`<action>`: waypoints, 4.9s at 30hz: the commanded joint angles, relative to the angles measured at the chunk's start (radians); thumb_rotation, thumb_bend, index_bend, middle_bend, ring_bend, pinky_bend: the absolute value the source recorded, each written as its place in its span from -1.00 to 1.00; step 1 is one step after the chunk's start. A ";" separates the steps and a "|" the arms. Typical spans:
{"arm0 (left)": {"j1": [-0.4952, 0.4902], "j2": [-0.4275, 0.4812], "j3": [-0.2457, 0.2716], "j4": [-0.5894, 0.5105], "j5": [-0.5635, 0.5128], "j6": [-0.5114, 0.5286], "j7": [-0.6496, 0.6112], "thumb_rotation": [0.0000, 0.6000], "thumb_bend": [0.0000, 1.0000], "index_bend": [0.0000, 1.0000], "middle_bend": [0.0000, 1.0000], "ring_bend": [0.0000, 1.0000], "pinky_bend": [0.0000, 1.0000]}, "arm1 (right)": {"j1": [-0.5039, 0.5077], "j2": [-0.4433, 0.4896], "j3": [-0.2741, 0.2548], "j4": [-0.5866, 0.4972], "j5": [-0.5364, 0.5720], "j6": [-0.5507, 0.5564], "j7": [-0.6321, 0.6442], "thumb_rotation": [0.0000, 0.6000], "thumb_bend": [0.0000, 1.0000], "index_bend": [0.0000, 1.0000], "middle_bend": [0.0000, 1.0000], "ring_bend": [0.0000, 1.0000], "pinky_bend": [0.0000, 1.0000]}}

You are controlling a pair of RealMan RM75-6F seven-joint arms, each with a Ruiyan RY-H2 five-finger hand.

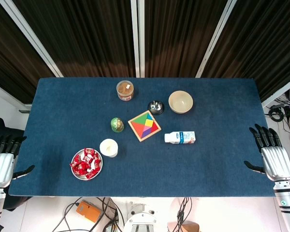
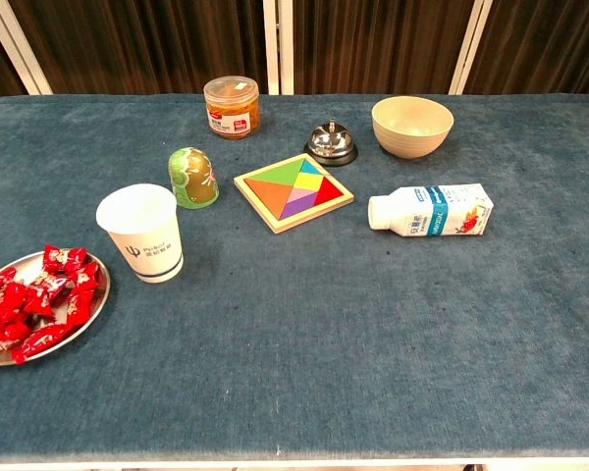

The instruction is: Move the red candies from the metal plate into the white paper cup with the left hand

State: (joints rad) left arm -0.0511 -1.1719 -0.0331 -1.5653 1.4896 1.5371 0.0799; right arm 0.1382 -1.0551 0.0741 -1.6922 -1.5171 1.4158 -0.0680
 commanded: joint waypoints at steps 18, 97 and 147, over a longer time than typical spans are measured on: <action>-0.146 -0.061 0.064 -0.064 0.156 -0.211 0.079 1.00 -0.84 -0.31 0.67 0.73 0.80 | -0.034 0.055 0.012 -0.024 0.002 0.073 0.020 1.00 -0.53 -1.00 -0.95 -1.00 -0.93; -0.555 -0.215 -0.121 -0.129 -0.184 -0.580 0.157 0.87 -0.29 0.17 0.89 0.93 0.89 | -0.026 0.061 0.023 0.016 0.045 0.046 0.106 1.00 -0.53 -1.00 -0.95 -1.00 -0.90; -0.322 -0.195 0.119 -0.129 -0.070 -0.417 0.273 0.94 -0.64 -0.20 0.88 0.92 0.89 | -0.002 0.102 0.040 -0.060 0.008 0.061 0.055 1.00 -0.53 -1.00 -0.95 -1.00 -0.90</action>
State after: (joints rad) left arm -0.3769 -1.3633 0.0885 -1.6976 1.4278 1.1175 0.3432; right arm 0.1366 -0.9532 0.1138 -1.7524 -1.5092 1.4763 -0.0127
